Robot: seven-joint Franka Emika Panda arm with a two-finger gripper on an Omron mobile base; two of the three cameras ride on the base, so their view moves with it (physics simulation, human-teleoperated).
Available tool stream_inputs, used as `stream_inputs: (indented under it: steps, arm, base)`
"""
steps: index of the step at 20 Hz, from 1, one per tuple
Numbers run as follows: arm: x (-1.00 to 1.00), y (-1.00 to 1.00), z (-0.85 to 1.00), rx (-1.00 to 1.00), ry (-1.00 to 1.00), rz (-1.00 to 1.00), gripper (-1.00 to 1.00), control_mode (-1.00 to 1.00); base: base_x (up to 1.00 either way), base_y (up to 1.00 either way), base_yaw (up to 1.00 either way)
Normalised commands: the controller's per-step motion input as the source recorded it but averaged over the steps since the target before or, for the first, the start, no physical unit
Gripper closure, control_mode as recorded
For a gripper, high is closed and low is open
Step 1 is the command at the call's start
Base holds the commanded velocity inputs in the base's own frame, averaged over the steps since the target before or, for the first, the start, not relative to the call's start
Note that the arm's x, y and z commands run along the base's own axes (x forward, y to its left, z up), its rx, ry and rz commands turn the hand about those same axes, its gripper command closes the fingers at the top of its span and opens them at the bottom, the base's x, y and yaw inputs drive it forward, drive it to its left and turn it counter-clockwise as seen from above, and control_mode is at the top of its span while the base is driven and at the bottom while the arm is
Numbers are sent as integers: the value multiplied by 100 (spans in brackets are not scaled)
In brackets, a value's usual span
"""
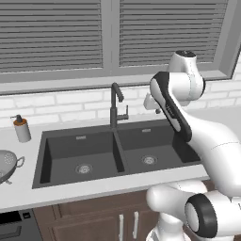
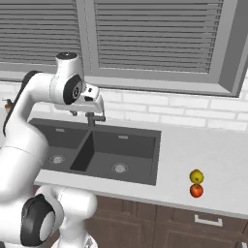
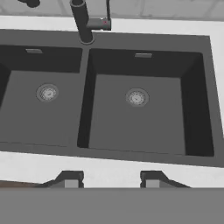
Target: Put the colander in the sink, put the pear, apple in the colander, and turn on the sink faucet and pour water over the colander.
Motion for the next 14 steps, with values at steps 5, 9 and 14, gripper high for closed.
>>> stream_inputs:
  steps: [5,9,14]
  arm:
    - [-25,21,-4,-1,0,0,-100,-100]
    - [-61,69,-17,-2,0,1,-100,-100]
    - [-65,96,-17,-9,0,4,-100,-100]
  base:
    - [0,0,0]
    - [0,0,0]
    - [0,0,0]
